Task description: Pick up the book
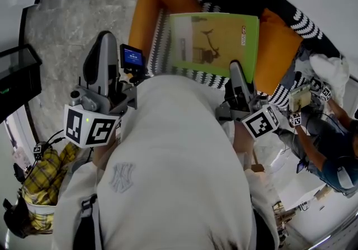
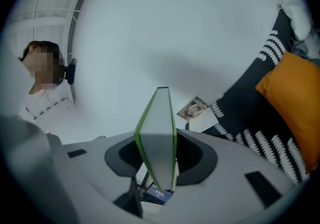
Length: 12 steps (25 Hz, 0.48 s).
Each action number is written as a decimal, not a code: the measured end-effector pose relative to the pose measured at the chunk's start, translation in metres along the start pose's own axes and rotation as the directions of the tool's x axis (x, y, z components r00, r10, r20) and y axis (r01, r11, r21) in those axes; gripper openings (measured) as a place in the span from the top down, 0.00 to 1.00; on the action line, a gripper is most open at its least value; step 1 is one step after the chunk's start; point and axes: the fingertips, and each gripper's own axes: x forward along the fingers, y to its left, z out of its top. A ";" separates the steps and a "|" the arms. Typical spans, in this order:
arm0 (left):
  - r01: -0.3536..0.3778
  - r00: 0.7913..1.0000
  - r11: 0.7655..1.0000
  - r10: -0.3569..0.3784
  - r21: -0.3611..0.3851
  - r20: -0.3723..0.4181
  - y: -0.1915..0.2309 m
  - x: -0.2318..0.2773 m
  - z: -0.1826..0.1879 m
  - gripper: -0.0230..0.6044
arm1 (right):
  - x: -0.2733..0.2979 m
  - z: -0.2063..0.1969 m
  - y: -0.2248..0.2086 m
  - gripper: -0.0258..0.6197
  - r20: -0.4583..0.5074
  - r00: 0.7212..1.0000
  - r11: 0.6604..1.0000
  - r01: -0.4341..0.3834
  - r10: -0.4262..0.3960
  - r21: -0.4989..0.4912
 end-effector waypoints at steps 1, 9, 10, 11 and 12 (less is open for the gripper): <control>0.000 1.000 1.000 0.000 0.001 0.000 0.000 0.000 0.000 0.95 | 0.000 -0.001 -0.001 0.72 0.003 1.000 1.000 0.000 0.000 0.008; 0.001 1.000 1.000 -0.001 0.006 -0.004 0.000 0.001 0.001 0.95 | 0.000 -0.001 -0.001 0.72 0.004 1.000 1.000 0.001 -0.001 0.026; 0.003 1.000 1.000 -0.003 0.006 -0.004 0.000 0.001 0.001 0.95 | 0.000 -0.001 -0.001 0.72 0.002 1.000 1.000 0.004 -0.004 0.016; 0.005 1.000 1.000 -0.005 0.006 -0.004 0.000 0.001 0.001 0.95 | 0.001 0.000 -0.001 0.72 -0.001 1.000 1.000 0.008 -0.008 0.002; 0.007 1.000 1.000 -0.007 0.006 -0.004 -0.001 0.001 0.001 0.95 | 0.001 0.000 -0.001 0.72 -0.003 1.000 1.000 0.011 -0.011 -0.005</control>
